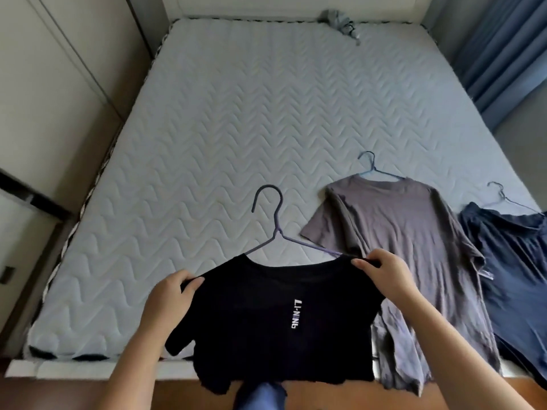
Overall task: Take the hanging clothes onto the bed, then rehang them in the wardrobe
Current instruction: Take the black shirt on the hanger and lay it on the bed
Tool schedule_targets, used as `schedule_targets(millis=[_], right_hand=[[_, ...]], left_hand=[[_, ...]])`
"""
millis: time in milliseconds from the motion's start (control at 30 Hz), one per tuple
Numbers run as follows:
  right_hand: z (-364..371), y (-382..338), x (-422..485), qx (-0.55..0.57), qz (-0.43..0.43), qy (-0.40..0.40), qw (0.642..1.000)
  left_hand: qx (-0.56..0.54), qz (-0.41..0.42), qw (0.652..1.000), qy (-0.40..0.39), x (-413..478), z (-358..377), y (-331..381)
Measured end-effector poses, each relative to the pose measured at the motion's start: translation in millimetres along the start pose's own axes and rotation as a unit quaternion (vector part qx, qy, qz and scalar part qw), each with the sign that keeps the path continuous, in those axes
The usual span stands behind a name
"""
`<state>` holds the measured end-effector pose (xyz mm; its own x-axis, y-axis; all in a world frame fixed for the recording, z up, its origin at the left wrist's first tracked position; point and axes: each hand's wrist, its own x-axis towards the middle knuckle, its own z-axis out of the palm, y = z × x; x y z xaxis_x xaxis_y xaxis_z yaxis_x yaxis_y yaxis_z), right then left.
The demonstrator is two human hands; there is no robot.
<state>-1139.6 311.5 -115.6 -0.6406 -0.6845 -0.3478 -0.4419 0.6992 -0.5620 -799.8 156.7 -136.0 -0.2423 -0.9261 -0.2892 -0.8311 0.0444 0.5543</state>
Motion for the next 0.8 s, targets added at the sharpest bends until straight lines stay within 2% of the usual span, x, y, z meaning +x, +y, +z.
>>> schedule_targets(millis=[233, 333, 500, 633, 800], right_hand=[[10, 29, 70, -0.090, 0.039, -0.078, 0.992], [15, 46, 109, -0.105, 0.062, -0.088, 0.989], [41, 56, 193, -0.121, 0.048, -0.078, 0.988], [58, 49, 264, -0.095, 0.050, -0.029, 0.994], [72, 40, 357, -0.066, 0.015, 0.015, 0.998]], left_hand=[[0.136, 0.072, 0.988, 0.001, 101, 44, 23], [0.188, 0.047, 0.980, -0.042, 139, 66, 33], [0.217, 0.022, 0.972, -0.093, 211, 104, 42], [0.220, 0.033, 0.974, -0.052, 284, 127, 53], [0.235, 0.053, 0.970, 0.038, 369, 160, 66]])
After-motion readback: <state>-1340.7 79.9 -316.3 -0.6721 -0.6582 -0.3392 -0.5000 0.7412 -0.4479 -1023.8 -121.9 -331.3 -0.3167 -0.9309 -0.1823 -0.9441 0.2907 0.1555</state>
